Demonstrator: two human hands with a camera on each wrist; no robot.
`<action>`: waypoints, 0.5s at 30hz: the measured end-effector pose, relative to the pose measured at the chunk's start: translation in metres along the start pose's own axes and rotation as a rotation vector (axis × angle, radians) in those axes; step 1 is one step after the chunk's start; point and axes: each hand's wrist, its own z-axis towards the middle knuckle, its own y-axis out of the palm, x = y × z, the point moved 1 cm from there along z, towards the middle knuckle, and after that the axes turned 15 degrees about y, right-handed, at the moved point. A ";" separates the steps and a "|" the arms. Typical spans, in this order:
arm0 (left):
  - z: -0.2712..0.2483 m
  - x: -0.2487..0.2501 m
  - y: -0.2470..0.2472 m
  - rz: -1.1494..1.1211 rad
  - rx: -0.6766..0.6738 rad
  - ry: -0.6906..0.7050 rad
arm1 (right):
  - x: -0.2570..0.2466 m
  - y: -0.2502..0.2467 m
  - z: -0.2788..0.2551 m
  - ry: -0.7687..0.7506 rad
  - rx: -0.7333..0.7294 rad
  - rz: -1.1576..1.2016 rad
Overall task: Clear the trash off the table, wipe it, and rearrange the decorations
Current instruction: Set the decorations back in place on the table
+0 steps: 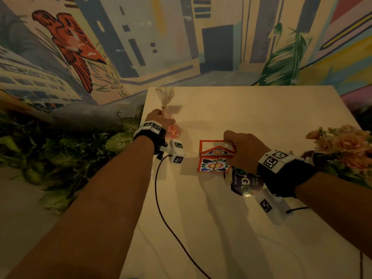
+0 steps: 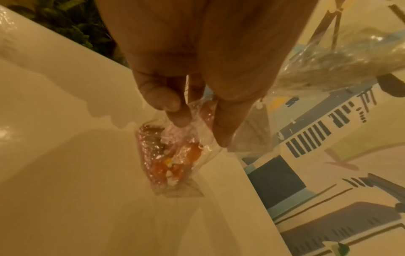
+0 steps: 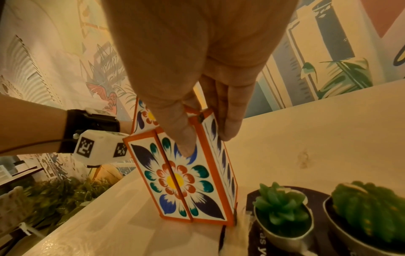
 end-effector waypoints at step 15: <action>-0.073 -0.022 0.032 0.137 0.112 0.116 | -0.001 -0.001 -0.002 0.016 0.005 0.002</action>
